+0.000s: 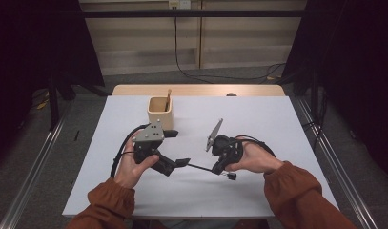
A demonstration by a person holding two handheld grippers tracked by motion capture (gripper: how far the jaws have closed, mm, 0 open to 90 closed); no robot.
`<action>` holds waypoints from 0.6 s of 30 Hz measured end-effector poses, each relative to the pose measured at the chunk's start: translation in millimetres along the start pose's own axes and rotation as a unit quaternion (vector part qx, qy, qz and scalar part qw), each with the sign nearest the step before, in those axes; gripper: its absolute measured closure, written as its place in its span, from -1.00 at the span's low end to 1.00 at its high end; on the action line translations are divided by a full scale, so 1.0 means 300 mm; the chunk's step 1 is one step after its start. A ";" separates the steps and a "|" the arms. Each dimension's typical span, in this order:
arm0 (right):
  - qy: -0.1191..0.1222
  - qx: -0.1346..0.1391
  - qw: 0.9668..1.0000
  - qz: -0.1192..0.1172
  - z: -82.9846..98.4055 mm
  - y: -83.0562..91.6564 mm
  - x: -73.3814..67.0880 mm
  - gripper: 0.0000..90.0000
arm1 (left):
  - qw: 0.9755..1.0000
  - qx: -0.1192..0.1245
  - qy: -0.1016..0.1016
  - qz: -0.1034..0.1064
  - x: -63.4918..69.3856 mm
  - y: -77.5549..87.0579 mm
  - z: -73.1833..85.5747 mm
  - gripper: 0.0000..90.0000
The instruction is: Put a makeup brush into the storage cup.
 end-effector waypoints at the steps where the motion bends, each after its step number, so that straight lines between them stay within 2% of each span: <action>1: 0.000 -0.003 1.000 -0.001 0.000 0.000 -0.001 0.91 | 1.000 -0.004 -0.001 0.001 -0.001 -0.001 0.001 -0.92; 4: 0.009 -0.004 1.000 -0.001 -0.003 -0.007 0.000 0.91 | 1.000 -0.020 -0.007 0.004 -0.001 -0.006 0.002 -0.92; 7: 0.005 -0.009 1.000 0.001 -0.009 -0.010 -0.002 0.91 | 0.999 -0.033 -0.008 0.012 0.001 -0.014 0.002 -0.93; 11: 0.013 -0.007 1.000 0.001 -0.019 -0.013 -0.002 0.91 | 0.998 -0.058 -0.013 0.027 0.001 -0.023 0.008 -0.93; 18: 0.013 -0.012 1.000 -0.004 -0.021 -0.011 -0.004 0.91 | 0.995 -0.098 -0.014 0.027 -0.010 -0.036 0.028 -0.91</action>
Point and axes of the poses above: each handheld gripper's, and its own axes: y roughly backward along the jaws, z roughly out of its underside, x roughly to its right, the point moved 5 cm from there along -y, roughly forward along the jaws, and after that the axes turned 7 degrees about z, right-handed, at the moved point
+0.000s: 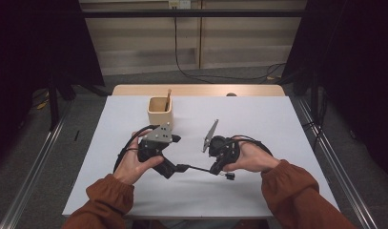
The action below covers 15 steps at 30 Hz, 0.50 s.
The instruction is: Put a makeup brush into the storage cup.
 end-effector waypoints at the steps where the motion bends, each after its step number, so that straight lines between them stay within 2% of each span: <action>1: 0.003 0.000 1.000 0.000 0.000 -0.001 0.000 0.91 | 1.000 -0.005 -0.003 0.002 -0.002 -0.003 0.003 -0.91; 6: 0.017 -0.005 1.000 -0.003 -0.001 -0.008 -0.003 0.91 | 0.999 -0.044 -0.008 0.021 0.005 -0.026 0.020 -0.88; 9: 0.015 -0.009 1.000 -0.004 -0.002 -0.010 -0.006 0.91 | 0.998 -0.060 -0.013 0.027 0.008 -0.039 0.024 -0.88; 15: 0.021 -0.012 1.000 -0.006 -0.002 -0.007 -0.007 0.91 | 0.994 -0.101 -0.012 0.037 0.011 -0.062 0.036 -0.86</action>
Point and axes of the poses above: each handheld gripper's, and its own axes: y roughly backward along the jaws, z roughly out of its underside, x roughly to its right, the point moved 5 cm from there along -y, roughly forward along the jaws, and after that the axes turned 7 degrees about z, right-handed, at the moved point
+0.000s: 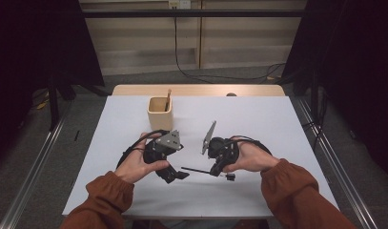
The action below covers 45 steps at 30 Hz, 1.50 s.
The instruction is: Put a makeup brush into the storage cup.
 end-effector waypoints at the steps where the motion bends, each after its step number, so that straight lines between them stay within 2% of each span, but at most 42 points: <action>1: 0.002 0.002 1.000 0.000 -0.001 -0.001 0.000 0.91 | 1.000 -0.006 0.000 0.002 0.001 -0.004 0.002 -0.86; 3: 0.005 0.000 1.000 0.000 -0.001 -0.001 -0.001 0.91 | 1.000 -0.015 -0.006 0.006 0.000 -0.013 0.007 -0.83; 6: 0.007 -0.001 1.000 -0.001 -0.002 -0.001 -0.004 0.91 | 0.999 -0.029 -0.002 0.012 -0.002 -0.023 0.015 -0.80; 14: 0.013 -0.001 1.000 -0.002 -0.006 0.002 -0.005 0.91 | 0.999 -0.042 0.002 0.024 0.011 -0.042 0.017 -0.78; 21: 0.024 -0.006 1.000 -0.006 -0.005 -0.002 -0.013 0.91 | 0.996 -0.078 0.006 0.041 0.021 -0.062 0.027 -0.77; 22: 0.026 -0.005 1.000 -0.006 -0.006 -0.005 -0.014 0.91 | 0.996 -0.080 0.004 0.041 0.023 -0.065 0.027 -0.71; 23: 0.024 -0.011 1.000 -0.008 -0.005 -0.004 -0.018 0.91 | 0.995 -0.081 0.004 0.051 0.025 -0.066 0.027 -0.64; 27: 0.027 -0.010 1.000 -0.010 -0.009 -0.006 -0.021 0.91 | 0.994 -0.090 0.002 0.055 0.024 -0.068 0.026 -0.44; 29: 0.029 -0.010 0.999 -0.011 -0.010 -0.007 -0.021 0.91 | 0.995 -0.093 0.000 0.047 0.025 -0.073 0.028 -0.31; 33: 0.032 -0.008 0.999 -0.011 -0.014 -0.004 -0.025 0.91 | 0.994 -0.098 0.005 0.045 0.019 -0.074 0.028 -0.07; 34: 0.031 -0.009 0.999 -0.011 -0.014 -0.004 -0.027 0.91 | 0.994 -0.097 0.006 0.051 0.017 -0.072 0.027 -0.01; 35: 0.032 -0.009 0.999 -0.011 -0.014 -0.004 -0.028 0.91 | 0.995 -0.092 0.007 0.048 0.014 -0.072 0.026 0.07; 45: 0.042 0.000 0.999 -0.013 -0.022 -0.010 -0.033 0.91 | 0.992 -0.105 0.003 0.062 0.017 -0.079 0.026 0.32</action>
Point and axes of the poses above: each handheld gripper's, and its own axes: y roughly backward along the jaws, z roughly out of its underside, x roughly to its right, the point moved 5 cm from there along -y, roughly forward along the jaws, and after that the axes turned 7 degrees about z, right-handed, at the moved point
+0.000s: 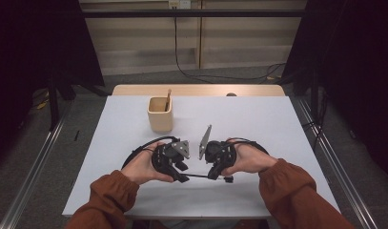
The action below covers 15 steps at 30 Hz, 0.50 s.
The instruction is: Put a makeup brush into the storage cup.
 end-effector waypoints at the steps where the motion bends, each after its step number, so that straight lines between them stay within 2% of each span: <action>1: -0.004 -0.001 1.000 0.001 0.000 0.001 -0.001 0.91 | 1.000 -0.001 -0.002 0.002 0.000 0.000 0.000 0.34; 6: -0.005 0.001 1.000 0.002 -0.002 0.001 0.000 0.91 | 1.000 -0.003 -0.006 0.009 -0.001 -0.010 0.000 0.49; 7: -0.004 0.003 1.000 0.003 -0.003 0.000 0.000 0.91 | 1.000 -0.002 -0.007 0.003 -0.003 -0.014 -0.001 0.50; 8: -0.004 0.002 1.000 0.003 -0.003 0.000 0.000 0.91 | 1.000 -0.004 -0.008 0.011 -0.002 -0.016 -0.001 0.52; 11: -0.004 0.005 1.000 0.003 -0.003 0.002 0.001 0.91 | 1.000 -0.006 -0.008 0.012 -0.004 -0.021 -0.001 0.57; 13: 0.001 0.008 1.000 0.003 -0.002 0.001 0.003 0.91 | 1.000 -0.004 -0.007 0.005 -0.007 -0.024 -0.002 0.62; 15: -0.002 0.008 1.000 0.004 -0.002 0.003 0.003 0.91 | 1.000 -0.004 -0.007 0.013 -0.009 -0.022 -0.003 0.65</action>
Point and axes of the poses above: each handheld gripper's, and its own axes: y roughly backward along the jaws, z roughly out of its underside, x roughly to its right, the point moved 5 cm from there along -y, roughly forward along the jaws, and after that the axes turned 7 degrees about z, right-handed, at the moved point
